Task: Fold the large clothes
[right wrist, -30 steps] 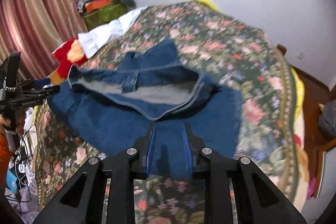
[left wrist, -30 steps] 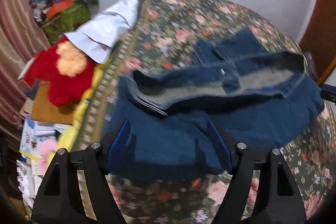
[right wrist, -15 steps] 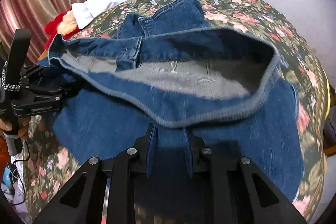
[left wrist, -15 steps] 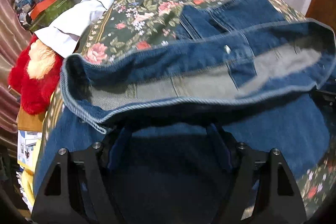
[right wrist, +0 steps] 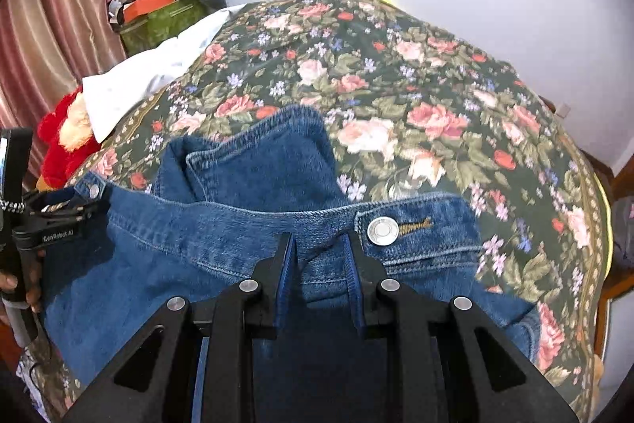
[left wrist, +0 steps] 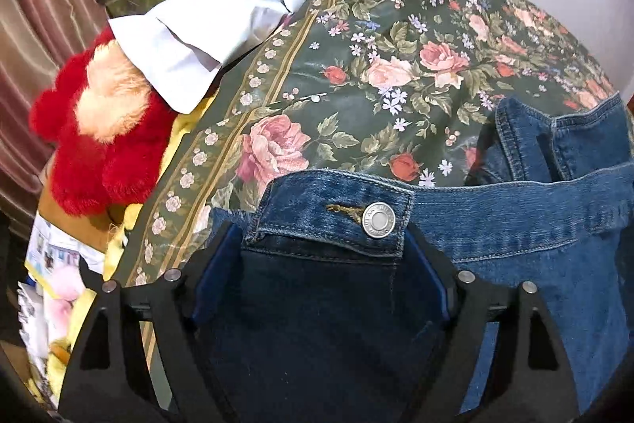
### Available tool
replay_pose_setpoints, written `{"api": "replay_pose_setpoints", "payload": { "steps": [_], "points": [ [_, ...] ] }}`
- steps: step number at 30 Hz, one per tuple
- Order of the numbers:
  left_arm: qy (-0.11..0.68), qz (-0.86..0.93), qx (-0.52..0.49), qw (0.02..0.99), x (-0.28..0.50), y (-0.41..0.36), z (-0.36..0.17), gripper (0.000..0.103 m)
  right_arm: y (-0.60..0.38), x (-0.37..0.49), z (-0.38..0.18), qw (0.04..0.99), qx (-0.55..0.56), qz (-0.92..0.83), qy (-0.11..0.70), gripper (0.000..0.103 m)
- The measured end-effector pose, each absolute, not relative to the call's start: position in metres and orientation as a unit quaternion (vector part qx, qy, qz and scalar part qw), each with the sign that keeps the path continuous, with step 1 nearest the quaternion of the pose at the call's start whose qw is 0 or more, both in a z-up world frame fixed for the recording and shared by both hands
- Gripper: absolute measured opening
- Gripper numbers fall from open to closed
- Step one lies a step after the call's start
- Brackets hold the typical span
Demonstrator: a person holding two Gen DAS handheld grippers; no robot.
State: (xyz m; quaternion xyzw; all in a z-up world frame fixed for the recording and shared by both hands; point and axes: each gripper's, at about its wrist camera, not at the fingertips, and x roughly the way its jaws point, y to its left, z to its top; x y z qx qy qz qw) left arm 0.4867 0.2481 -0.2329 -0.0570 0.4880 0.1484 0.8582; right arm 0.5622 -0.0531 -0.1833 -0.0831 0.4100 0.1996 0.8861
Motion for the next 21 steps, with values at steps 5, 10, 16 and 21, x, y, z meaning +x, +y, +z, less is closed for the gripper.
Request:
{"api": "replay_pose_setpoints", "payload": {
  "steps": [5,10,16,21],
  "points": [
    [0.484,0.141,-0.061,0.862,0.474,0.247,-0.218,0.082,-0.09,0.549,-0.132,0.907,-0.034,0.189,0.374,0.021],
    [0.449,0.11,-0.057,0.885,0.45,0.234,-0.177,0.082,-0.126,0.536,-0.109,0.901,-0.013,0.202,0.383,0.021],
    [0.439,0.051,-0.04,0.896,0.425,0.199,-0.152,0.082,-0.135,0.502,-0.137,0.871,-0.042,0.222,0.436,0.021],
    [0.467,0.013,-0.03,0.884,0.417,0.161,-0.176,0.082,-0.121,0.473,-0.177,0.845,-0.077,0.24,0.471,0.021]
  ]
}}
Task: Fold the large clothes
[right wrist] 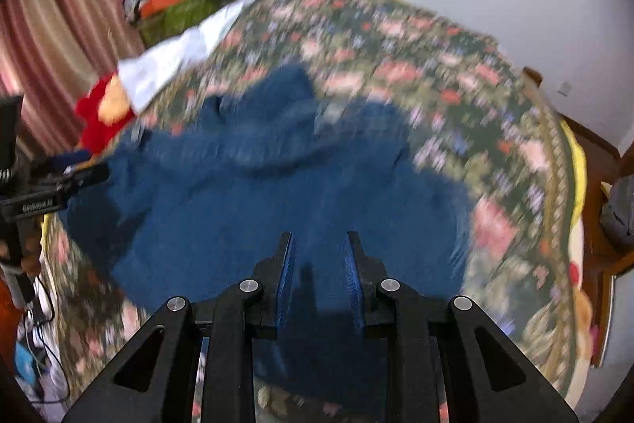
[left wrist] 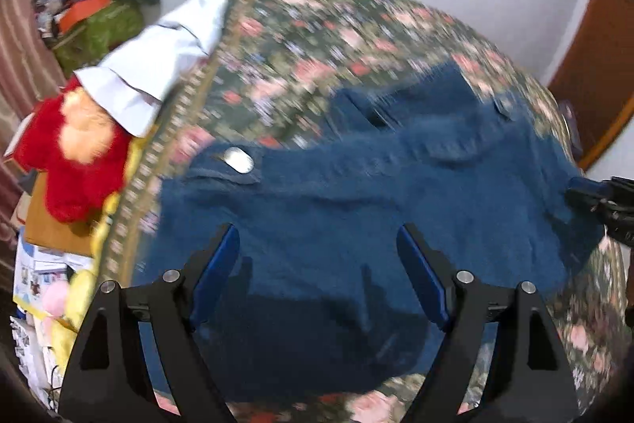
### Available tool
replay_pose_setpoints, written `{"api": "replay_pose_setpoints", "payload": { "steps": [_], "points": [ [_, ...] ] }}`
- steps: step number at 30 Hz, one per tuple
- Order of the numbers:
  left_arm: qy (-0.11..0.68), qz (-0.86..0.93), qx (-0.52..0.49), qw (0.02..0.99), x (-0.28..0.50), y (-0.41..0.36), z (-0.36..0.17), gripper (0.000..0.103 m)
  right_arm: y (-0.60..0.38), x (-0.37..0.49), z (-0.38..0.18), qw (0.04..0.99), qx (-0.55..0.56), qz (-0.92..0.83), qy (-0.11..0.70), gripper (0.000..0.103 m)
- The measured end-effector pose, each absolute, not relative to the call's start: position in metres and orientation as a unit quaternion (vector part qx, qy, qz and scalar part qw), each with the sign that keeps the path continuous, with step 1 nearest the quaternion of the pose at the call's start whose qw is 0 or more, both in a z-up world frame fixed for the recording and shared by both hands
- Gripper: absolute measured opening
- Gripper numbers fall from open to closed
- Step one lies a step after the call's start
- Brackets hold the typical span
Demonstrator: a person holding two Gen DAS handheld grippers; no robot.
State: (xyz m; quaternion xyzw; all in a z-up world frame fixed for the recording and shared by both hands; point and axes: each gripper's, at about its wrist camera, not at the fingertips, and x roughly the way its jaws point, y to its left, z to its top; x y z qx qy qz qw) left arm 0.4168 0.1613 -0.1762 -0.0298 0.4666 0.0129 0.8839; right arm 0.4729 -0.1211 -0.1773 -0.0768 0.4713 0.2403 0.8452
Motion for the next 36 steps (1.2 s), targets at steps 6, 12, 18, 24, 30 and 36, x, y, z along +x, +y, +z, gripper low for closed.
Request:
{"api": "replay_pose_setpoints", "payload": {
  "steps": [6,12,18,24,30,36],
  "points": [
    [0.516,-0.005,-0.007,0.856,0.417,0.117,-0.234,0.083,-0.09,0.441,-0.217,0.85,-0.209,0.223,0.429,0.021],
    [0.504,0.027,0.045,0.862,0.403,0.125,-0.247,0.084,-0.106,0.442,-0.212,0.854,-0.222,0.204,0.424,0.024],
    [0.492,0.031,0.047,0.869,0.375,0.154,-0.225,0.073,-0.15,0.44,-0.193,0.873,-0.166,0.176,0.423,0.057],
    [0.479,0.083,0.062,0.872,0.348,0.181,-0.214,0.073,-0.217,0.443,-0.195,0.871,-0.08,0.145,0.463,0.086],
    [0.472,0.107,0.023,0.875,0.326,0.206,-0.205,0.073,-0.246,0.434,-0.19,0.87,-0.05,0.104,0.48,0.086],
    [0.458,0.2,0.005,0.866,0.299,0.236,-0.19,0.074,-0.25,0.414,-0.169,0.879,-0.052,0.108,0.461,0.086]
  ]
}}
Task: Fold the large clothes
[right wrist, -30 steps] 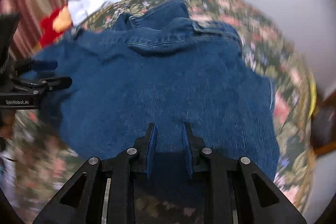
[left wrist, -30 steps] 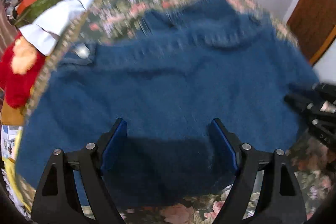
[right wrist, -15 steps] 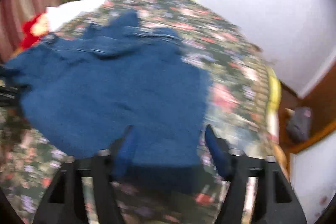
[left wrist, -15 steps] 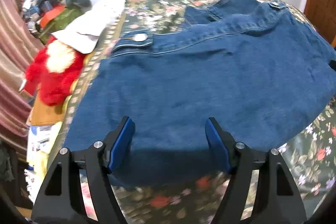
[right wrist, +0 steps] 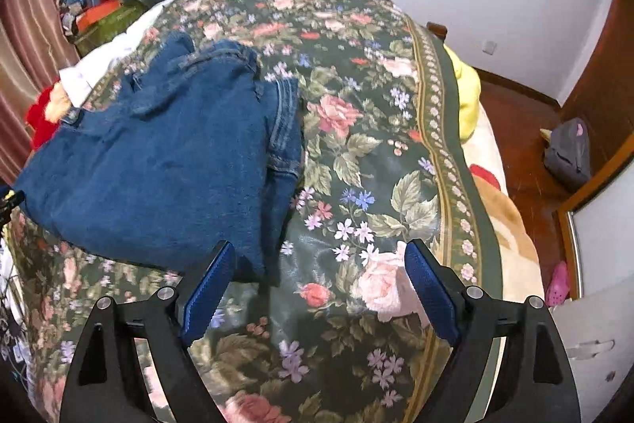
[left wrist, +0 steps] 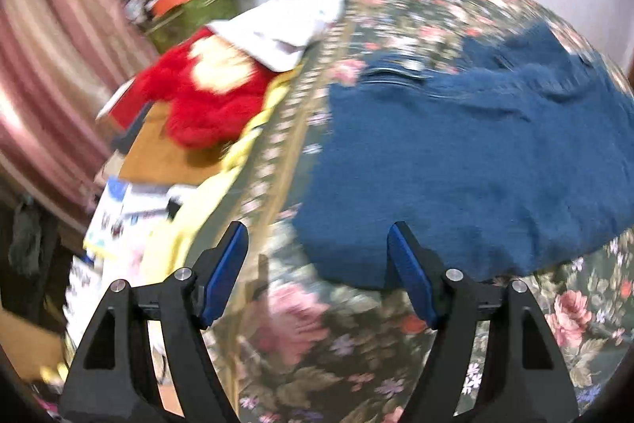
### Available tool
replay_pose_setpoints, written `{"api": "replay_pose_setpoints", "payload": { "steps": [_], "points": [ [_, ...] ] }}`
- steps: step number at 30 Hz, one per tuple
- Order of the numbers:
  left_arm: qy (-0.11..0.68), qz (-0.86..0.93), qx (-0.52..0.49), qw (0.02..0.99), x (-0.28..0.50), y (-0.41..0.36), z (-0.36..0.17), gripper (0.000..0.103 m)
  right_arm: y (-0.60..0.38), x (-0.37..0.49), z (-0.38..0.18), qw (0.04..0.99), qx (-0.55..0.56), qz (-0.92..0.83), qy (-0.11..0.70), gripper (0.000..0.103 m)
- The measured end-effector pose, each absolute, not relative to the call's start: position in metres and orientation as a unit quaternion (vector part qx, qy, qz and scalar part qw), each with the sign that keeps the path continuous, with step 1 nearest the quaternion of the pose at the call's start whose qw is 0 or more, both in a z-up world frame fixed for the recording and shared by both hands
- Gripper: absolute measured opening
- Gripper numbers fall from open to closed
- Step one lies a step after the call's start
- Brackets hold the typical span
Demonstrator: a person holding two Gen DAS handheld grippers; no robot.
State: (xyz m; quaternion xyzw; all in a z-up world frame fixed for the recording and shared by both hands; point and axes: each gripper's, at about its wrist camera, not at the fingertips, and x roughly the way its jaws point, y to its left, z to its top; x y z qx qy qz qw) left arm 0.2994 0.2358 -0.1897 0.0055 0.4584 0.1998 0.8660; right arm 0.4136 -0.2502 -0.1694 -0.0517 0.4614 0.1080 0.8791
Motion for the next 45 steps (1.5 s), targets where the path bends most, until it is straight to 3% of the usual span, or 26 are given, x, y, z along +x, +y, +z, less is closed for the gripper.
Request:
{"api": "replay_pose_setpoints", "payload": {
  "steps": [7,10,15,22,31,41,45],
  "points": [
    [0.414,0.257,-0.085,0.869,0.255,0.274,-0.16,0.074,-0.218,0.398,-0.122,0.903,-0.07,0.136,0.402,0.086],
    [0.397,0.255,-0.088,0.877,0.246,0.263,-0.149,0.08,-0.192,0.394,-0.102,0.911,-0.066,0.159,0.374,0.087],
    [0.4,0.199,-0.136,0.884,0.254,0.233,-0.159,0.084,-0.151,0.391,-0.092,0.915,-0.058,0.183,0.355,0.101],
    [0.432,0.14,-0.276,0.847,0.278,0.218,-0.204,0.084,-0.082,0.391,-0.123,0.898,-0.152,0.212,0.355,0.102],
    [0.443,0.115,-0.364,0.811,0.304,0.211,-0.245,0.084,-0.035,0.422,-0.198,0.855,-0.238,0.217,0.406,0.102],
    [0.41,0.09,-0.419,0.805,0.322,0.228,-0.264,0.084,-0.039,0.442,-0.235,0.834,-0.203,0.242,0.452,0.103],
    [0.383,0.094,-0.445,0.804,0.333,0.246,-0.27,0.071,-0.039,0.439,-0.236,0.836,-0.205,0.243,0.447,0.103]
  ]
}}
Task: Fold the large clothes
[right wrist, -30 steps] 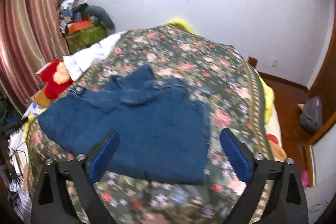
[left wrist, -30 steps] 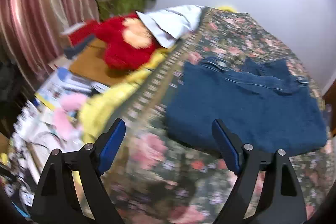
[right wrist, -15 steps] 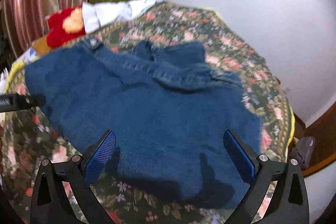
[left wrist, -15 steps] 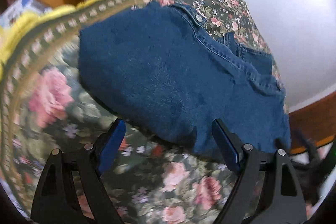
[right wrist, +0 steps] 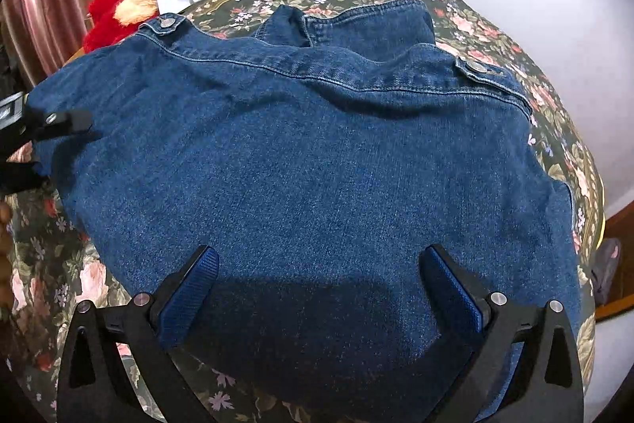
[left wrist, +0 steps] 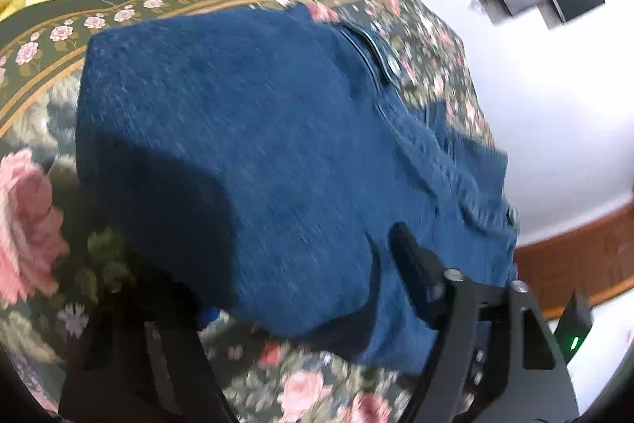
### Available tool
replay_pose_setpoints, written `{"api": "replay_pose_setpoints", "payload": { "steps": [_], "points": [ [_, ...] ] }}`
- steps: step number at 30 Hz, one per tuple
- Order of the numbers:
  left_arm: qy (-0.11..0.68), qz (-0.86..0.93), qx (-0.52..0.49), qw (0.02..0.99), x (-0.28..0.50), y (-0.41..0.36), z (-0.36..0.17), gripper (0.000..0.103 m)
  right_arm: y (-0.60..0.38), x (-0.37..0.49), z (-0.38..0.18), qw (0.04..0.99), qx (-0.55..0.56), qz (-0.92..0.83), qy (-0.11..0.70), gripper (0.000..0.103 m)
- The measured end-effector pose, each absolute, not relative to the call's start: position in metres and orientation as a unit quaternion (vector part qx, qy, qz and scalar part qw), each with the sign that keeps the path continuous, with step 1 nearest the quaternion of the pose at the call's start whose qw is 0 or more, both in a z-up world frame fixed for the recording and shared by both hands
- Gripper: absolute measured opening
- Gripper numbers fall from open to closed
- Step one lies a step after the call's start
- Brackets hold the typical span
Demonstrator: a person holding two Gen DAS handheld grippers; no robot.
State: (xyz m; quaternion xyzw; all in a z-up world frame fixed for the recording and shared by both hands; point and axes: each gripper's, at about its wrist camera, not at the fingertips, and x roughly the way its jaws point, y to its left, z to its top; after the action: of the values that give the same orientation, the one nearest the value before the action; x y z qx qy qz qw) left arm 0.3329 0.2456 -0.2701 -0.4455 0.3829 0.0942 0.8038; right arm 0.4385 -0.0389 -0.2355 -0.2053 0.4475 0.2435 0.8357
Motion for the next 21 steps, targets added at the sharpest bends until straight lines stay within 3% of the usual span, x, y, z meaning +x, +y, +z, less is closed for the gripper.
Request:
{"api": "replay_pose_setpoints", "payload": {
  "steps": [1,4,12,21],
  "points": [
    [0.376,0.095,-0.452,0.803,0.335,0.249,-0.271,0.071,-0.039,0.438,-0.236,0.836,-0.205,0.243,0.447,0.103],
    [0.371,0.125,-0.448,0.804,0.347,0.258,-0.268,0.053,-0.039,0.438,-0.236,0.836,-0.2,0.246,0.448,0.103],
    [0.369,0.17,-0.313,0.859,0.362,0.236,-0.236,0.035,-0.035,0.436,-0.227,0.817,-0.201,0.258,0.474,0.103],
    [0.307,0.151,-0.23,0.911,0.33,0.217,-0.166,0.032,-0.011,0.436,-0.194,0.832,-0.129,0.283,0.46,0.103]
  ]
}}
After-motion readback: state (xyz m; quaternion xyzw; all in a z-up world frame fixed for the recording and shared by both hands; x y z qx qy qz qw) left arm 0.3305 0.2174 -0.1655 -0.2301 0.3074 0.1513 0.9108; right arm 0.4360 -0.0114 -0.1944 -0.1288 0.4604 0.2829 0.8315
